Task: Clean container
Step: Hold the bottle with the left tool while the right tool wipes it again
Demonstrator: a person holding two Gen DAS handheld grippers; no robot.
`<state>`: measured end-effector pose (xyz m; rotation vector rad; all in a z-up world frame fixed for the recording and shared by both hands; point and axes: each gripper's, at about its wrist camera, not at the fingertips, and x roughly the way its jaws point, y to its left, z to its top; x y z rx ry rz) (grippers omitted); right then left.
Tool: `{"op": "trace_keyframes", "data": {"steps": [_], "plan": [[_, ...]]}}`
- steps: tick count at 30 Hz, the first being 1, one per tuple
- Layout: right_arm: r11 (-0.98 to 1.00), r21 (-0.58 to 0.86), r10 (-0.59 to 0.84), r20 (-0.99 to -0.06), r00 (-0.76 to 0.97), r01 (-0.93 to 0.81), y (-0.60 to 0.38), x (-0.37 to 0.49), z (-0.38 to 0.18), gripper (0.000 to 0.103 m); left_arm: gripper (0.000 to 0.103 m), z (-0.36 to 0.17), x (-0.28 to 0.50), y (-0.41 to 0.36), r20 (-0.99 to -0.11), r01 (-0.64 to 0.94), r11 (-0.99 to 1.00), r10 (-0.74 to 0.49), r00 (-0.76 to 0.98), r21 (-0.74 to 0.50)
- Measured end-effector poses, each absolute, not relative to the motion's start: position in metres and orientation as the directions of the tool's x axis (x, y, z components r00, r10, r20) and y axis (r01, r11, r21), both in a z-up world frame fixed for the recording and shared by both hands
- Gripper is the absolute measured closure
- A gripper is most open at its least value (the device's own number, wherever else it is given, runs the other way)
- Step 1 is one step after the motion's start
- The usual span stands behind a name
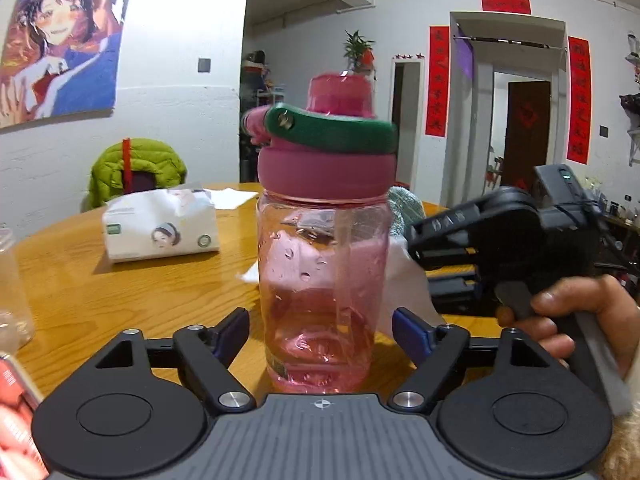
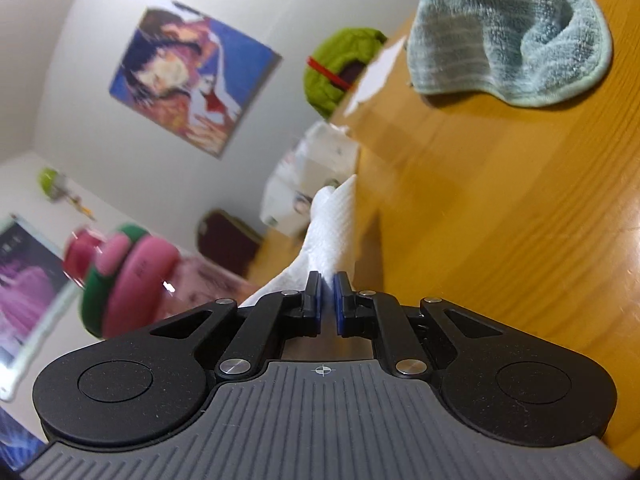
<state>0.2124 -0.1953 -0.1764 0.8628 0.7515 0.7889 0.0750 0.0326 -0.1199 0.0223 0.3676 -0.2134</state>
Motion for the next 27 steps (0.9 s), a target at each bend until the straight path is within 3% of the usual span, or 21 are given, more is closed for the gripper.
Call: {"op": "trace_keyframes", "data": {"steps": [4, 10, 17, 19, 23, 25, 27], "plan": [[0.37, 0.882, 0.857, -0.203, 0.473, -0.292, -0.19, 0.217, -0.175, 0.091, 0.023, -0.122, 0.07, 0.024, -0.363, 0.264, 0.965, -0.245, 0.899, 0.003], [0.417, 0.855, 0.843, -0.238, 0.482, -0.308, -0.185, 0.211, -0.171, 0.091, 0.024, -0.124, 0.092, 0.027, -0.376, 0.249, 0.968, -0.221, 0.9, 0.027], [0.453, 0.845, 0.835, -0.291, 0.467, -0.283, -0.185, 0.209, -0.175, 0.091, 0.033, -0.127, 0.103, 0.033, -0.391, 0.252, 0.967, -0.225, 0.892, 0.018], [0.417, 0.859, 0.844, -0.245, 0.477, -0.297, -0.19, 0.207, -0.173, 0.091, 0.033, -0.127, 0.103, 0.034, -0.39, 0.255, 0.967, -0.231, 0.892, 0.012], [0.179, 0.896, 0.871, 0.048, 0.489, -0.407, -0.209, 0.197, -0.161, 0.091, 0.033, -0.127, 0.102, 0.033, -0.388, 0.256, 0.967, -0.23, 0.892, 0.015], [0.162, 0.897, 0.879, 0.058, 0.473, -0.41, -0.205, 0.197, -0.162, 0.091, 0.033, -0.127, 0.101, 0.032, -0.388, 0.254, 0.967, -0.227, 0.893, 0.019], [0.241, 0.904, 0.88, -0.051, 0.472, -0.353, -0.198, 0.202, -0.167, 0.091, 0.033, -0.127, 0.101, 0.032, -0.388, 0.254, 0.967, -0.228, 0.893, 0.018]]}}
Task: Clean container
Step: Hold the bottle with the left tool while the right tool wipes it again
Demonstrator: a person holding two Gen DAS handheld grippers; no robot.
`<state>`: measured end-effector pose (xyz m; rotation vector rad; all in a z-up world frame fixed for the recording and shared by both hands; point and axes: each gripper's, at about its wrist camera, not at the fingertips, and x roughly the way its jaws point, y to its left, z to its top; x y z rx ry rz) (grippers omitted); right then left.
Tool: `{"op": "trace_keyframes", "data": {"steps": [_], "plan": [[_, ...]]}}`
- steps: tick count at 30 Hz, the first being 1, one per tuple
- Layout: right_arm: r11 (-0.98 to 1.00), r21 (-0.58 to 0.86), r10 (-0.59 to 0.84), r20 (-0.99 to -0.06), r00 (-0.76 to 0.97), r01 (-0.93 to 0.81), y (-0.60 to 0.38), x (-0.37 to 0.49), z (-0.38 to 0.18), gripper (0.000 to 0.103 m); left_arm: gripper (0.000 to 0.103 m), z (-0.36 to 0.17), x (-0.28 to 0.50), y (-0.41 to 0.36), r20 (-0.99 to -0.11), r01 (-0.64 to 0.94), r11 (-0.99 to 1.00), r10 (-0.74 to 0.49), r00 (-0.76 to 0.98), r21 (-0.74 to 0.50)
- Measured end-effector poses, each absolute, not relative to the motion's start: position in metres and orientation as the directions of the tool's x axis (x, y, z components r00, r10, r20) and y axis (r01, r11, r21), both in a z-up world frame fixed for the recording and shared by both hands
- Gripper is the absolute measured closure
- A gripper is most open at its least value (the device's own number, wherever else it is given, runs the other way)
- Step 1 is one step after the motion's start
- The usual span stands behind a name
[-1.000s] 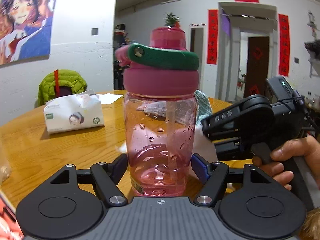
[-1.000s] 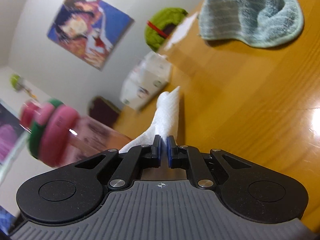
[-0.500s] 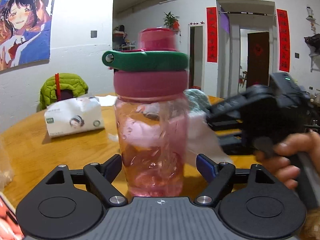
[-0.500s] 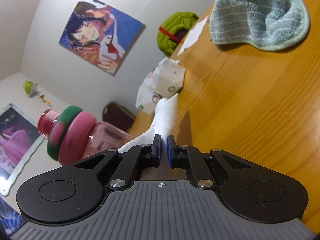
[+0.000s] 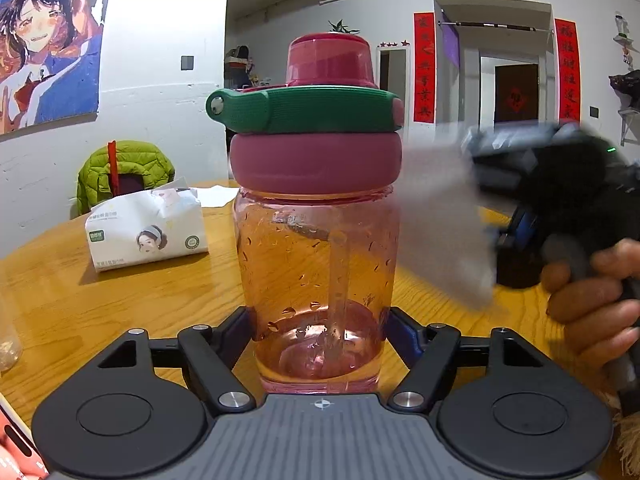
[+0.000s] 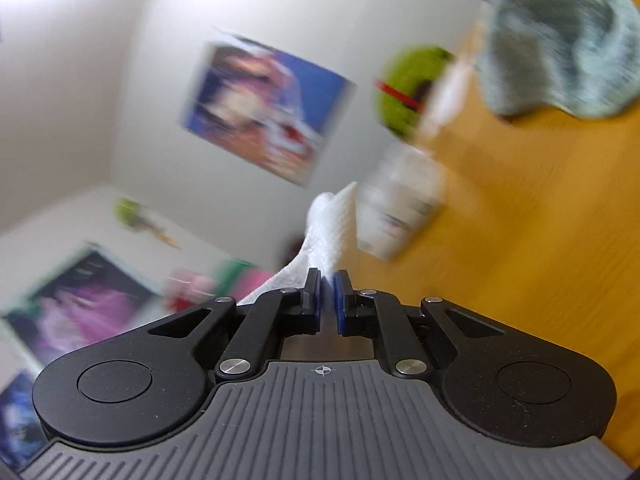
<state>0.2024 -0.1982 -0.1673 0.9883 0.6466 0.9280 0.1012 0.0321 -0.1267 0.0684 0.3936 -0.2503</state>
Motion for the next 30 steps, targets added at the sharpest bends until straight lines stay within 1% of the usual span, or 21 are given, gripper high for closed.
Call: {"op": "trace_keyframes", "data": {"steps": [3, 4, 6, 7, 9, 10, 11, 12, 14, 15, 16, 17, 20, 21, 22, 23, 26, 27, 30], "plan": [[0.468, 0.852, 0.83, -0.332, 0.448, -0.235, -0.18, 0.211, -0.18, 0.091, 0.032, -0.127, 0.102, 0.031, -0.389, 0.257, 0.966, -0.23, 0.892, 0.019], [0.487, 0.84, 0.822, -0.35, 0.449, -0.238, -0.178, 0.211, -0.179, 0.091, 0.032, -0.127, 0.102, 0.031, -0.389, 0.257, 0.966, -0.23, 0.892, 0.018], [0.481, 0.835, 0.825, -0.328, 0.461, -0.267, -0.178, 0.209, -0.174, 0.091, 0.033, -0.127, 0.101, 0.031, -0.389, 0.258, 0.966, -0.231, 0.892, 0.018], [0.427, 0.856, 0.843, -0.26, 0.471, -0.292, -0.182, 0.207, -0.171, 0.091, 0.033, -0.127, 0.101, 0.031, -0.389, 0.258, 0.966, -0.231, 0.892, 0.017], [0.249, 0.9, 0.877, -0.053, 0.477, -0.358, -0.196, 0.203, -0.165, 0.091, 0.033, -0.127, 0.102, 0.031, -0.39, 0.258, 0.966, -0.231, 0.891, 0.017], [0.212, 0.905, 0.881, -0.013, 0.474, -0.368, -0.199, 0.202, -0.164, 0.091, 0.033, -0.127, 0.101, 0.031, -0.389, 0.258, 0.966, -0.231, 0.892, 0.018], [0.194, 0.909, 0.882, 0.003, 0.471, -0.369, -0.199, 0.203, -0.164, 0.091, 0.033, -0.127, 0.101, 0.031, -0.389, 0.258, 0.966, -0.23, 0.892, 0.018], [0.231, 0.909, 0.881, -0.044, 0.472, -0.347, -0.196, 0.204, -0.167, 0.091, 0.032, -0.127, 0.101, 0.031, -0.389, 0.258, 0.966, -0.231, 0.892, 0.018], [0.4, 0.881, 0.852, -0.257, 0.456, -0.252, -0.182, 0.211, -0.177, 0.091, 0.032, -0.127, 0.101, 0.03, -0.389, 0.258, 0.966, -0.231, 0.892, 0.018], [0.464, 0.858, 0.83, -0.336, 0.445, -0.219, -0.177, 0.214, -0.181, 0.091, 0.032, -0.127, 0.101, 0.03, -0.389, 0.258, 0.966, -0.231, 0.892, 0.018], [0.48, 0.849, 0.824, -0.352, 0.445, -0.218, -0.175, 0.214, -0.182, 0.091, 0.032, -0.127, 0.101, 0.03, -0.389, 0.258, 0.966, -0.231, 0.892, 0.018], [0.455, 0.856, 0.834, -0.312, 0.456, -0.246, -0.177, 0.213, -0.178, 0.091, 0.033, -0.127, 0.101, 0.03, -0.389, 0.258, 0.966, -0.231, 0.892, 0.018], [0.237, 0.894, 0.875, -0.026, 0.483, -0.381, -0.194, 0.202, -0.163, 0.091, 0.033, -0.126, 0.101, 0.03, -0.39, 0.259, 0.966, -0.232, 0.891, 0.016], [0.198, 0.891, 0.876, 0.025, 0.481, -0.408, -0.197, 0.2, -0.16, 0.091, 0.033, -0.126, 0.101, 0.029, -0.39, 0.258, 0.966, -0.231, 0.891, 0.018], [0.208, 0.893, 0.877, 0.011, 0.481, -0.399, -0.196, 0.201, -0.162, 0.091, 0.032, -0.126, 0.101, 0.029, -0.39, 0.258, 0.966, -0.23, 0.892, 0.019], [0.232, 0.896, 0.876, -0.024, 0.482, -0.378, -0.194, 0.204, -0.165, 0.091, 0.032, -0.126, 0.102, 0.029, -0.39, 0.258, 0.966, -0.23, 0.892, 0.019], [0.375, 0.893, 0.859, -0.234, 0.455, -0.249, -0.18, 0.216, -0.182, 0.091, 0.032, -0.126, 0.102, 0.029, -0.39, 0.257, 0.966, -0.23, 0.892, 0.019], [0.401, 0.886, 0.852, -0.267, 0.45, -0.233, -0.177, 0.218, -0.184, 0.091, 0.032, -0.126, 0.102, 0.029, -0.39, 0.257, 0.966, -0.23, 0.891, 0.018], [0.401, 0.878, 0.852, -0.252, 0.459, -0.262, -0.176, 0.219, -0.182, 0.091, 0.033, -0.125, 0.101, 0.03, -0.397, 0.248, 0.969, -0.223, 0.891, 0.012]]}}
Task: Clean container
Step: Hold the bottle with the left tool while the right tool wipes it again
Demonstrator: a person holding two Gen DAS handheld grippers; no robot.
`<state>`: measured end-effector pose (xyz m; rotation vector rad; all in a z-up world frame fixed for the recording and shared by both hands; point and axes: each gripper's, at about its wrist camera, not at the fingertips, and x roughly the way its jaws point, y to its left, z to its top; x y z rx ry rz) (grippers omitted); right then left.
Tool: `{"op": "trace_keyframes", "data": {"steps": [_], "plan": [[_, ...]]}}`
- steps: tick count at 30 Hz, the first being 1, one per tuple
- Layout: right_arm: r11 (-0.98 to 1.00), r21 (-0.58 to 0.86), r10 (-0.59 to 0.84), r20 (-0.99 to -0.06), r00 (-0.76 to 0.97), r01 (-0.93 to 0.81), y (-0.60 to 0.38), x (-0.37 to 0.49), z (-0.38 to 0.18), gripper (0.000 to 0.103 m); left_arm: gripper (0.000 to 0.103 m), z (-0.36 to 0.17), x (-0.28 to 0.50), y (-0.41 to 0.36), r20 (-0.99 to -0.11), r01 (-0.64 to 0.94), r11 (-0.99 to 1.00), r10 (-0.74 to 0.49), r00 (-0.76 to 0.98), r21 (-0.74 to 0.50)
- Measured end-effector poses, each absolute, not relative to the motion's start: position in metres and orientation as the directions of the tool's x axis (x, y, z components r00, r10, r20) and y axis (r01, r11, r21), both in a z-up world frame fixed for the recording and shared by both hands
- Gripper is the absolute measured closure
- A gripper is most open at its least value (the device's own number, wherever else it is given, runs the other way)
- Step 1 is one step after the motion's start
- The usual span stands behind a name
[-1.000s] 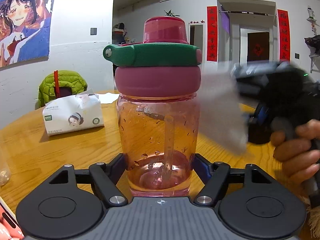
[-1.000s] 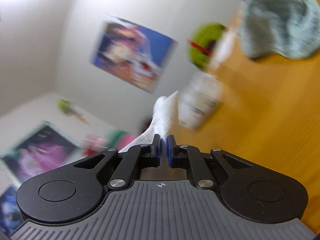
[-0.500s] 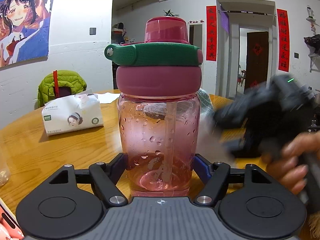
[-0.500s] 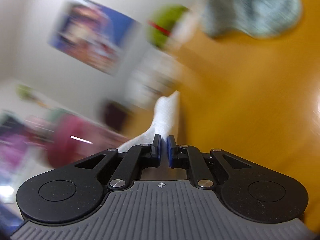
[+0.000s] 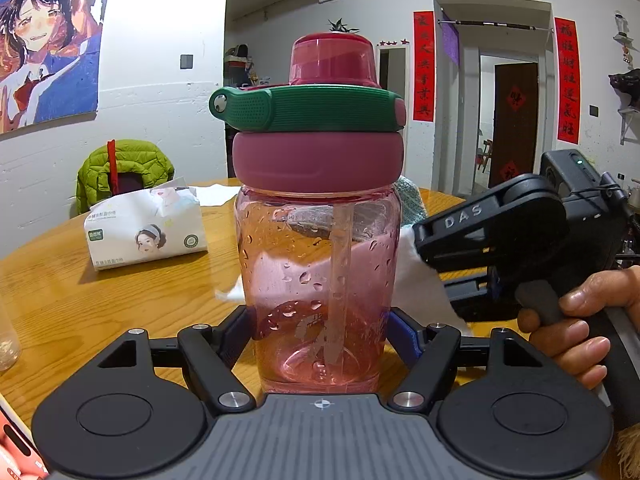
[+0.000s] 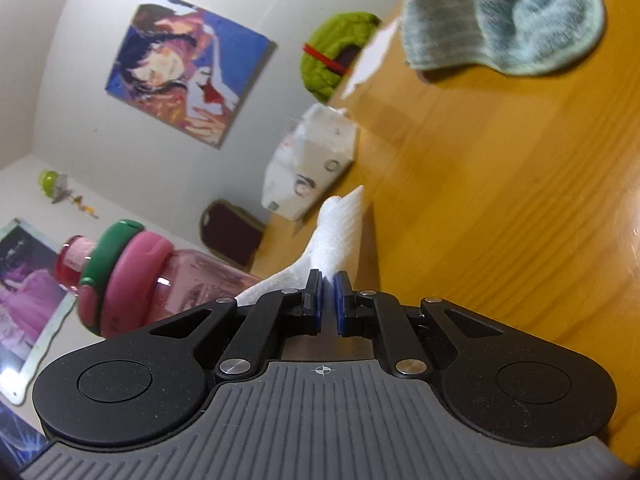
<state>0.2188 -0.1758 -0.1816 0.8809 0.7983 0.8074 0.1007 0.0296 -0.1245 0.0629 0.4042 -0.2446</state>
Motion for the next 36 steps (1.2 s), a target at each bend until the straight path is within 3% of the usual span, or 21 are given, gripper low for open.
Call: {"op": "trace_keyframes", "data": {"steps": [6, 22, 23, 27, 29, 34, 36], "plan": [[0.326, 0.901, 0.855, -0.153, 0.496, -0.284, -0.183, 0.22, -0.18, 0.091, 0.02, -0.117, 0.069, 0.028, -0.354, 0.206, 0.979, -0.191, 0.915, 0.006], [0.373, 0.89, 0.855, -0.219, 0.471, -0.262, -0.18, 0.217, -0.18, 0.091, 0.033, -0.122, 0.093, 0.028, -0.359, 0.226, 0.973, -0.196, 0.913, 0.044], [0.344, 0.898, 0.86, -0.186, 0.475, -0.272, -0.182, 0.216, -0.179, 0.091, 0.033, -0.122, 0.092, 0.028, -0.358, 0.228, 0.973, -0.198, 0.912, 0.043], [0.116, 0.906, 0.877, 0.1, 0.471, -0.408, -0.198, 0.206, -0.165, 0.091, 0.033, -0.121, 0.092, 0.029, -0.357, 0.233, 0.972, -0.207, 0.911, 0.033], [0.164, 0.903, 0.871, 0.057, 0.488, -0.398, -0.195, 0.205, -0.165, 0.09, 0.033, -0.121, 0.092, 0.028, -0.356, 0.231, 0.972, -0.203, 0.912, 0.035], [0.471, 0.856, 0.824, -0.342, 0.452, -0.212, -0.173, 0.219, -0.186, 0.092, 0.033, -0.122, 0.092, 0.028, -0.355, 0.231, 0.972, -0.203, 0.912, 0.037], [0.523, 0.82, 0.803, -0.382, 0.457, -0.233, -0.169, 0.217, -0.182, 0.092, 0.033, -0.122, 0.092, 0.028, -0.355, 0.231, 0.972, -0.204, 0.912, 0.036]]}}
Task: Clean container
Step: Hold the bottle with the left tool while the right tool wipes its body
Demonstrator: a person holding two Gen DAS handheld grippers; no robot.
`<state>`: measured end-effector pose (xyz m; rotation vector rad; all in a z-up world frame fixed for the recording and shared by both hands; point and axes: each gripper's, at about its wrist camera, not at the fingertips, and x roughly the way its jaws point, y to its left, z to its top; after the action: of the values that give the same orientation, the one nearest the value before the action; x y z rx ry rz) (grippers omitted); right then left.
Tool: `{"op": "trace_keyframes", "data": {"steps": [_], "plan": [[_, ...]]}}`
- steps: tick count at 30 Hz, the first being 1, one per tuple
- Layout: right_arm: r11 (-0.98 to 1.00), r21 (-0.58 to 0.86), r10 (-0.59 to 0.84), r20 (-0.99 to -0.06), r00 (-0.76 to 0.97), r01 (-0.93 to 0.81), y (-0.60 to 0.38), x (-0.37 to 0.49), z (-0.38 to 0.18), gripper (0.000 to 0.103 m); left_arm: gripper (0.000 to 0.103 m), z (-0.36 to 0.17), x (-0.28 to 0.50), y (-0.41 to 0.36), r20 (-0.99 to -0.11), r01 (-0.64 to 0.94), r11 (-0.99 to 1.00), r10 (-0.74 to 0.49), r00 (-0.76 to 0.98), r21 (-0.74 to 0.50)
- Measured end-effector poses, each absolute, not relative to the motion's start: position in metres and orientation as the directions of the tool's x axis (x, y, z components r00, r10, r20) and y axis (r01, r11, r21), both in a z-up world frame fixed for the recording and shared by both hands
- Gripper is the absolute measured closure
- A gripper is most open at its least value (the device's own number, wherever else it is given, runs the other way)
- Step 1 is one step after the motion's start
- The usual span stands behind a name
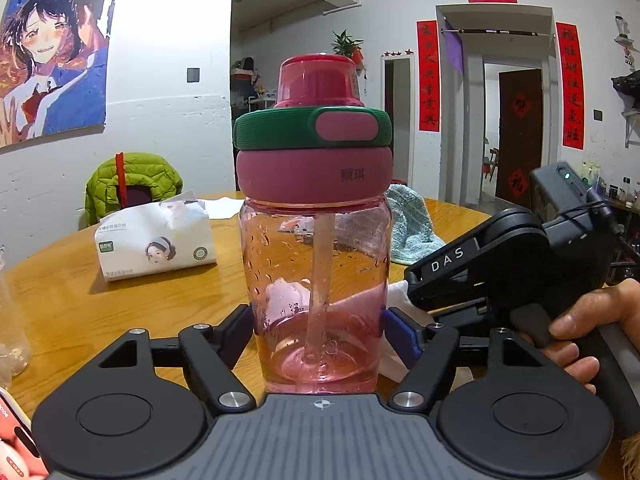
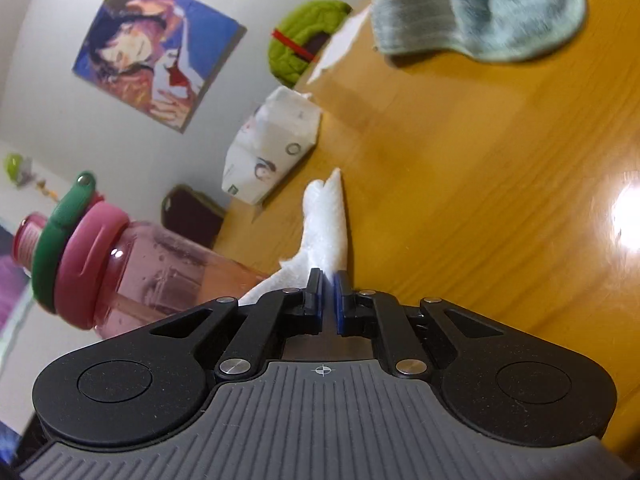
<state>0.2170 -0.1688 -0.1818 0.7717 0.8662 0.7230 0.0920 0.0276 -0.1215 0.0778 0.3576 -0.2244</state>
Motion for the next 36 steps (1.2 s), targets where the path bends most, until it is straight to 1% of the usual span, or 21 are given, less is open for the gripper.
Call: {"op": "trace_keyframes", "data": {"steps": [1, 4, 5, 6, 7, 11, 12, 13, 14, 16, 17, 18, 19, 21, 22, 24, 26, 28, 30, 32, 36], "plan": [[0.489, 0.834, 0.817, -0.336, 0.468, -0.255, -0.172, 0.215, -0.179, 0.092, 0.033, -0.121, 0.092, 0.028, -0.355, 0.231, 0.972, -0.204, 0.912, 0.036], [0.214, 0.915, 0.879, -0.029, 0.475, -0.341, -0.194, 0.211, -0.172, 0.092, 0.033, -0.121, 0.092, 0.027, -0.355, 0.231, 0.972, -0.204, 0.912, 0.035], [0.156, 0.921, 0.883, 0.031, 0.468, -0.356, -0.197, 0.21, -0.171, 0.092, 0.033, -0.121, 0.094, 0.03, -0.356, 0.231, 0.972, -0.205, 0.912, 0.034], [0.148, 0.924, 0.884, 0.036, 0.466, -0.352, -0.198, 0.21, -0.172, 0.091, 0.033, -0.121, 0.095, 0.032, -0.357, 0.232, 0.972, -0.205, 0.911, 0.032], [0.184, 0.926, 0.883, -0.008, 0.469, -0.33, -0.196, 0.211, -0.175, 0.091, 0.033, -0.121, 0.095, 0.031, -0.357, 0.232, 0.972, -0.205, 0.911, 0.033], [0.451, 0.867, 0.832, -0.323, 0.45, -0.212, -0.177, 0.219, -0.185, 0.091, 0.033, -0.122, 0.094, 0.031, -0.356, 0.232, 0.972, -0.205, 0.912, 0.034], [0.46, 0.86, 0.829, -0.328, 0.453, -0.22, -0.176, 0.218, -0.184, 0.091, 0.033, -0.122, 0.094, 0.03, -0.356, 0.232, 0.972, -0.205, 0.912, 0.035], [0.446, 0.863, 0.834, -0.303, 0.461, -0.239, -0.178, 0.217, -0.181, 0.091, 0.033, -0.122, 0.094, 0.03, -0.356, 0.232, 0.972, -0.205, 0.912, 0.034], [0.378, 0.887, 0.855, -0.223, 0.467, -0.267, -0.183, 0.216, -0.179, 0.091, 0.033, -0.122, 0.094, 0.03, -0.356, 0.233, 0.972, -0.206, 0.912, 0.035], [0.187, 0.925, 0.886, -0.014, 0.464, -0.33, -0.197, 0.213, -0.175, 0.091, 0.033, -0.122, 0.095, 0.031, -0.356, 0.235, 0.972, -0.208, 0.911, 0.034], [0.124, 0.931, 0.89, 0.048, 0.453, -0.344, -0.201, 0.213, -0.175, 0.091, 0.033, -0.122, 0.095, 0.031, -0.356, 0.235, 0.971, -0.208, 0.911, 0.034], [0.114, 0.934, 0.892, 0.053, 0.448, -0.338, -0.201, 0.214, -0.176, 0.091, 0.033, -0.122, 0.095, 0.031, -0.356, 0.236, 0.971, -0.209, 0.911, 0.035], [0.163, 0.936, 0.893, -0.005, 0.45, -0.313, -0.198, 0.216, -0.178, 0.091, 0.033, -0.122, 0.095, 0.03, -0.356, 0.236, 0.971, -0.209, 0.911, 0.036], [0.303, 0.919, 0.878, -0.167, 0.448, -0.251, -0.19, 0.22, -0.184, 0.091, 0.033, -0.122, 0.095, 0.031, -0.356, 0.242, 0.97, -0.215, 0.91, 0.034], [0.337, 0.911, 0.871, -0.206, 0.446, -0.237, -0.188, 0.221, -0.186, 0.091, 0.033, -0.122, 0.096, 0.031, -0.356, 0.246, 0.969, -0.219, 0.908, 0.032], [0.367, 0.903, 0.864, -0.24, 0.444, -0.226, -0.186, 0.222, -0.188, 0.091, 0.033, -0.122, 0.096, 0.033, -0.36, 0.244, 0.97, -0.222, 0.906, 0.017], [0.347, 0.908, 0.867, -0.214, 0.449, -0.237, -0.189, 0.221, -0.186, 0.09, 0.021, -0.12, 0.093, 0.032, -0.378, 0.21, 0.978, -0.196, 0.905, -0.004], [0.33, 0.911, 0.869, -0.191, 0.457, -0.247, -0.189, 0.222, -0.184, 0.09, 0.015, -0.119, 0.082, 0.028, -0.371, 0.176, 0.984, -0.159, 0.915, 0.012], [0.324, 0.911, 0.868, -0.179, 0.463, -0.256, -0.186, 0.225, -0.181, 0.09, 0.016, -0.119, 0.071, 0.023, -0.353, 0.178, 0.983, -0.153, 0.923, 0.04], [0.312, 0.912, 0.871, -0.162, 0.463, -0.267, -0.186, 0.225, -0.181, 0.09, 0.019, -0.119, 0.066, 0.02, -0.34, 0.211, 0.976, -0.181, 0.923, 0.054], [0.322, 0.905, 0.87, -0.167, 0.464, -0.278, -0.177, 0.224, -0.177, 0.09, 0.023, -0.122, 0.07, 0.018, -0.345, 0.242, 0.968, -0.206, 0.916, 0.064]]}}
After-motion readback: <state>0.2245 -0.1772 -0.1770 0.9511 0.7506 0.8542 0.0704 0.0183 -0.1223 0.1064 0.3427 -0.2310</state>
